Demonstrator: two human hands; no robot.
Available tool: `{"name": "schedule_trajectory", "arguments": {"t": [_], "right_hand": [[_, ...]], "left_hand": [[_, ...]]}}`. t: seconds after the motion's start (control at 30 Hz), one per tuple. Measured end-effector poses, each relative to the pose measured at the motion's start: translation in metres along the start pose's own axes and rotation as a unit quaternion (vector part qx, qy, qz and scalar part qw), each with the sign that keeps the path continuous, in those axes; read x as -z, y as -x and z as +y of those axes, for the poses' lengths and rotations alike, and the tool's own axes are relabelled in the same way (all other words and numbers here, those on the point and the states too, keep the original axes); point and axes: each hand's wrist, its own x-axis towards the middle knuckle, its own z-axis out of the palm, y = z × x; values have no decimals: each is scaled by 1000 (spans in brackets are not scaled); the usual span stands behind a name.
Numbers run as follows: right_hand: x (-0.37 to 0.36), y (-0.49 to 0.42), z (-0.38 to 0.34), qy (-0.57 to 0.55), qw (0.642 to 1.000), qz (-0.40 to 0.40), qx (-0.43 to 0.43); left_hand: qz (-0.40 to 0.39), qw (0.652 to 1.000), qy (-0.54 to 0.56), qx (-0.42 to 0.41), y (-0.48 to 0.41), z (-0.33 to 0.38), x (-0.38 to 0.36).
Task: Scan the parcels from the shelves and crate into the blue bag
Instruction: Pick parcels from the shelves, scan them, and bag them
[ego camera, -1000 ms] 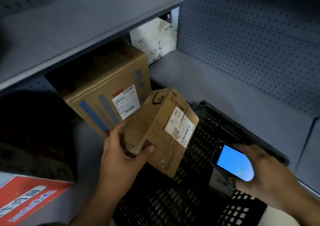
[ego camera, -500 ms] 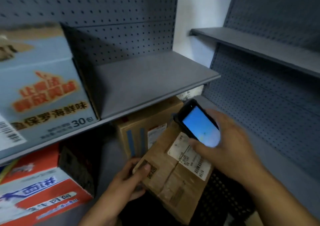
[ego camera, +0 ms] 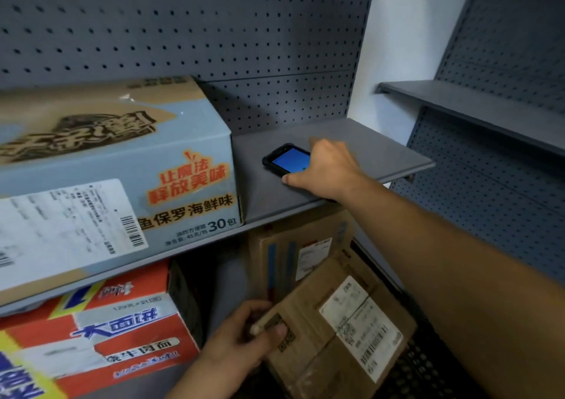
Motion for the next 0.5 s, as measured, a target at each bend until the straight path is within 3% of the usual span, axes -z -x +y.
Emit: {"name": "schedule_trajectory", "arguments": {"t": [0.3,0.5], "right_hand": [[-1,6,8,-6,1000,-1,-3],[35,98,95,-102,987,104,-72]], "left_hand": [[-54,998,8,22,-10,11,-11],[-84,996,5,7,-25,23,-22]]}}
